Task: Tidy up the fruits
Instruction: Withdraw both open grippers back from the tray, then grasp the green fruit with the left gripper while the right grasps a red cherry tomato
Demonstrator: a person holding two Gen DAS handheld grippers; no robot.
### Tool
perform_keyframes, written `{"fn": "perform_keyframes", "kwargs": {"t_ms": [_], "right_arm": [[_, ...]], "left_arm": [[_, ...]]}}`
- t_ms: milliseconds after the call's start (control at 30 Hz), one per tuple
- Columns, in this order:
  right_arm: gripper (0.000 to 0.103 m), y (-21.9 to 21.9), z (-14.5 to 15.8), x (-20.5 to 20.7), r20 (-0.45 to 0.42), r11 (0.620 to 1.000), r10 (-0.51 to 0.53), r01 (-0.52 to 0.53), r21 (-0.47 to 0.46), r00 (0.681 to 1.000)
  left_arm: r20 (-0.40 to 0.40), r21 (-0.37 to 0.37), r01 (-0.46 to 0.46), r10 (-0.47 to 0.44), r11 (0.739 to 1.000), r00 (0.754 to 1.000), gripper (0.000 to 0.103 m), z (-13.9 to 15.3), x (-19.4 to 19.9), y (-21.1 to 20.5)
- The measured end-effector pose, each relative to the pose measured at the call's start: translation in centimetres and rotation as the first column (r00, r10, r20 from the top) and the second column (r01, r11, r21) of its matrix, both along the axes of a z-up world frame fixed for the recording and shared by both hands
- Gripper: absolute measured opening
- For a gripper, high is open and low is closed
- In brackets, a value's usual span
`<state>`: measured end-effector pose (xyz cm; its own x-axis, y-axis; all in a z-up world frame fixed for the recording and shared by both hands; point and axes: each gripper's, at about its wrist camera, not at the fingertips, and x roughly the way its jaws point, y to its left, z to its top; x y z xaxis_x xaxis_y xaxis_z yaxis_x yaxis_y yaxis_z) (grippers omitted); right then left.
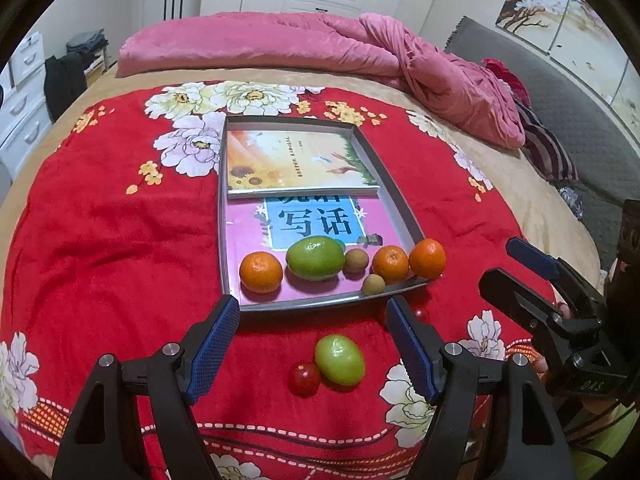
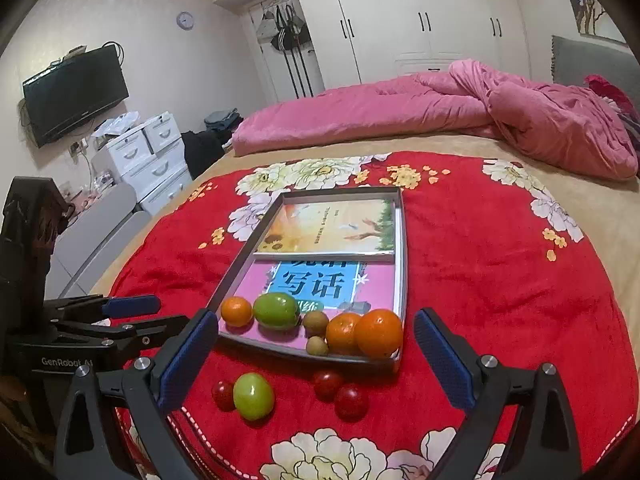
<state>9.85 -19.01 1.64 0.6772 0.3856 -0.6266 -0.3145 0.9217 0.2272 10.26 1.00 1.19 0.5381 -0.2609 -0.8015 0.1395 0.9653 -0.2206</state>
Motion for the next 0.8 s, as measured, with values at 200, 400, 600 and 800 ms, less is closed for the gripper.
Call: {"fn": "perform_keyframes", "kwargs": {"t_ms": [200, 400, 600, 800], "right_arm": [[0.099, -0.1, -0.5, -0.4, -0.013, 1.0, 0.007, -0.007, -0.013, 1.0], [0.099, -0.7, -1.2, -0.7, -0.032, 1.0, 0.001, -0.002, -0.028, 0.999], [0.099, -1.2, -1.8, -0.9, -0.052, 0.999, -0.012, 0.01, -0.034, 0.999], [0.099, -1.4, -2.2, -1.0, -0.063, 0.999, -0.015, 0.012, -0.049, 0.998]], "left_arm": [[-0.017, 0.005, 0.004, -0.004, 1.0, 1.0, 0.077, -0.5, -0.3, 0.0], [-0.029, 0.009, 0.011, -0.01, 1.0, 1.0, 0.077, -0.8, -0.5, 0.0], [-0.038, 0.017, 0.035, -0.035, 0.999, 0.999, 0.077, -1.0, -0.9, -0.5], [-0.048, 0.028, 0.066, -0.064, 0.997, 0.997, 0.077, -1.5, -1.3, -1.1]]}}
